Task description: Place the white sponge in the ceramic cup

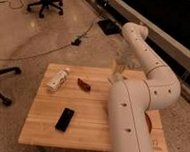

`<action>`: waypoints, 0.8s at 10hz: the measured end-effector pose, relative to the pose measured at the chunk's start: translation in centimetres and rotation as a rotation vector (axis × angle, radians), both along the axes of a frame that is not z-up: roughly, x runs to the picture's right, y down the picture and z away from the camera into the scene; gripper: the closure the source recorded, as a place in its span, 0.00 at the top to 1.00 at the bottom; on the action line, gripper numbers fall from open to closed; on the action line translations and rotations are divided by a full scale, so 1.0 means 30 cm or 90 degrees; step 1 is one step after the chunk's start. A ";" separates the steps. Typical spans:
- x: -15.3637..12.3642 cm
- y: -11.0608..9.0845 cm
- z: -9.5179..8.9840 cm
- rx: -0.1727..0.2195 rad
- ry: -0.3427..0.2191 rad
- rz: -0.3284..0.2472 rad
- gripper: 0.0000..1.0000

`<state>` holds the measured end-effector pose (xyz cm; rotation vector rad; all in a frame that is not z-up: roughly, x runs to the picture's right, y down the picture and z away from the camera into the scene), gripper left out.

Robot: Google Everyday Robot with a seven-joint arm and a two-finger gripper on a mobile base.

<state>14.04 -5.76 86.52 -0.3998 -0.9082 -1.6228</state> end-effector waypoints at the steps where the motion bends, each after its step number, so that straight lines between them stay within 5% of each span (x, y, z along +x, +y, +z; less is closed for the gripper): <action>1: 0.022 -0.011 0.003 0.010 0.015 0.005 0.04; 8: 0.214 -0.083 0.001 0.074 0.082 0.029 0.09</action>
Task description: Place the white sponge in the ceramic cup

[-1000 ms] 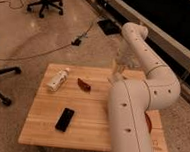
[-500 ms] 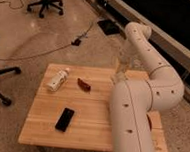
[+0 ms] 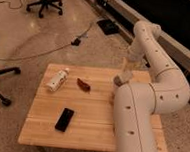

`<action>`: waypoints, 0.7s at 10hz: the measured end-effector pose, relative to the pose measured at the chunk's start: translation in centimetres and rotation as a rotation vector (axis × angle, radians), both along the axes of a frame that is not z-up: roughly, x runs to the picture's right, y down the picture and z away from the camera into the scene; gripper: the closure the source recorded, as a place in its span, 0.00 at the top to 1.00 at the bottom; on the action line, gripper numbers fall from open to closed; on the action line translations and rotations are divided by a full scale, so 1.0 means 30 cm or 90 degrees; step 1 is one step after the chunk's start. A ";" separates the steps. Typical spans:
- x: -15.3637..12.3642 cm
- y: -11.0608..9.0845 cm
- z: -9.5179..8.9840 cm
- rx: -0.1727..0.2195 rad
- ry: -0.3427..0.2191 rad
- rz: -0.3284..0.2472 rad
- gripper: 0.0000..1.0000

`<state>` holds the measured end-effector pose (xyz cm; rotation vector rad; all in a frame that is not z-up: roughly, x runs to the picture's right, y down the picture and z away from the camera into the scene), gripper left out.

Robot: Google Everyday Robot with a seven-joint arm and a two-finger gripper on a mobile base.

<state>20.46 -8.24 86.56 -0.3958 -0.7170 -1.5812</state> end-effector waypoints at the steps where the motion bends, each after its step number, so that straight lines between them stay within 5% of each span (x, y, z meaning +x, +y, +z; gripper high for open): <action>1: 0.002 0.001 -0.002 0.007 0.007 -0.001 0.17; 7: -0.031 0.029 -0.019 0.026 0.013 -0.015 0.73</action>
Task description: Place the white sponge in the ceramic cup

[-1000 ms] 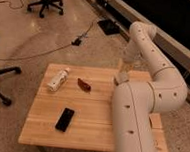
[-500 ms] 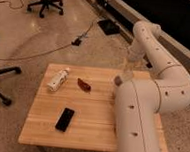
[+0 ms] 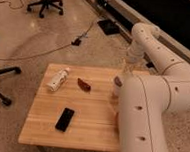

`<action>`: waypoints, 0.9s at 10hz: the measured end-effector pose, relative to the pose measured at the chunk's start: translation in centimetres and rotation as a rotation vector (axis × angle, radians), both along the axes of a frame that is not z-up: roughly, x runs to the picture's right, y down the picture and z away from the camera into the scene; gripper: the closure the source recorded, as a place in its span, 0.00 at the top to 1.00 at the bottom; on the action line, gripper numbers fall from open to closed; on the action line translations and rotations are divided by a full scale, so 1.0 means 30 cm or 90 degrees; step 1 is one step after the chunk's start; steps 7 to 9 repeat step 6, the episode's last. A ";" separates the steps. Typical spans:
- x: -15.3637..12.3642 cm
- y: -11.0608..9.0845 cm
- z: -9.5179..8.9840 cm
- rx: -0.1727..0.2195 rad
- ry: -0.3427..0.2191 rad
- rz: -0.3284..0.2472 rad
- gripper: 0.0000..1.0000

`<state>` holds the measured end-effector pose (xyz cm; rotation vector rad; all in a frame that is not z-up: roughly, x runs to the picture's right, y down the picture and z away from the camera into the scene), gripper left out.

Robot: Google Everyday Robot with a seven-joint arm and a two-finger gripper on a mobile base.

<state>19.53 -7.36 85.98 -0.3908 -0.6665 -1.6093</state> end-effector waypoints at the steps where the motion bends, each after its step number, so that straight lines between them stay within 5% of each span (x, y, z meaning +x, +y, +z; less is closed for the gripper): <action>1: -0.015 -0.003 0.007 0.001 -0.002 -0.004 0.70; 6: -0.050 0.007 0.009 0.004 0.001 -0.020 0.32; 9: -0.050 0.007 0.009 0.004 0.001 -0.020 0.32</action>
